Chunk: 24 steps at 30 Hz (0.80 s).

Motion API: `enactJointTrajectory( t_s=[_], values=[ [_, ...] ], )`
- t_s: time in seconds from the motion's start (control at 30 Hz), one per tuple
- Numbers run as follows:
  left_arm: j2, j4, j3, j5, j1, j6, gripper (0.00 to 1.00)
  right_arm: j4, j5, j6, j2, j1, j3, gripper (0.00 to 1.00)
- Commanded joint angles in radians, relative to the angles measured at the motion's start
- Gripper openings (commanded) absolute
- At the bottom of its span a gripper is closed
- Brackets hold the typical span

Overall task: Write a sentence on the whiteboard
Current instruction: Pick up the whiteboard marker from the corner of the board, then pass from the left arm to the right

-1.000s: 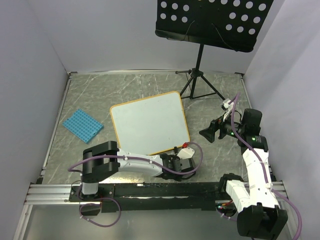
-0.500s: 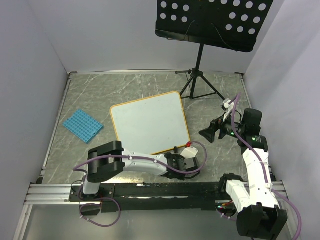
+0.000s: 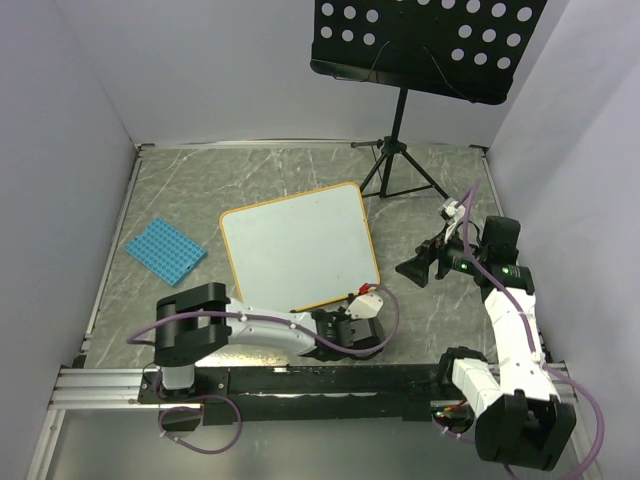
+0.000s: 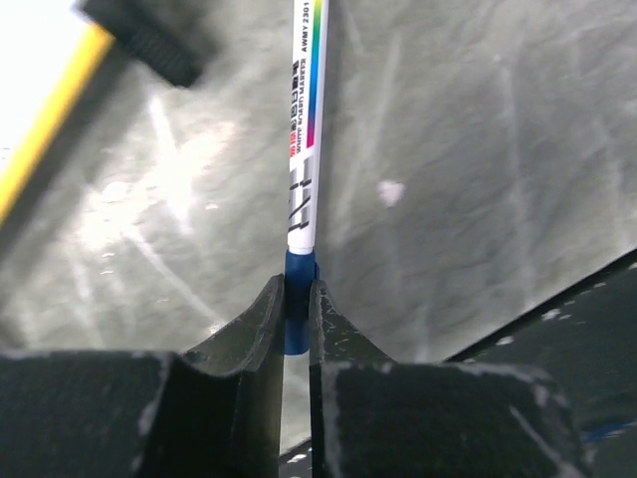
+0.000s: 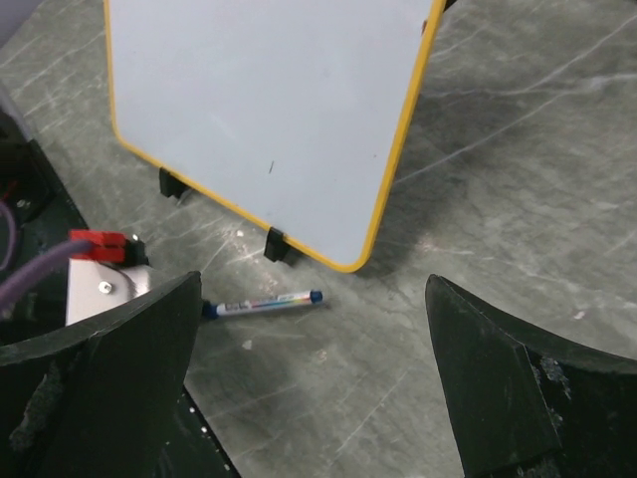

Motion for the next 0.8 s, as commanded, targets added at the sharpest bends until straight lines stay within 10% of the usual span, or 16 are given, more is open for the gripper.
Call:
enactJointTrajectory(
  t_s=[0.0,0.77],
  values=[
    [-0.096,0.147,-0.074,-0.104,-0.003,0.095,0.01,-0.037,-0.090,-0.065,0.057,0.023,0.013,1.00],
    [-0.346,0.476,-0.218,-0.202,-0.023,0.432,0.01,-0.008,-0.208,0.020,0.235,0.196,0.021,0.98]
  ],
)
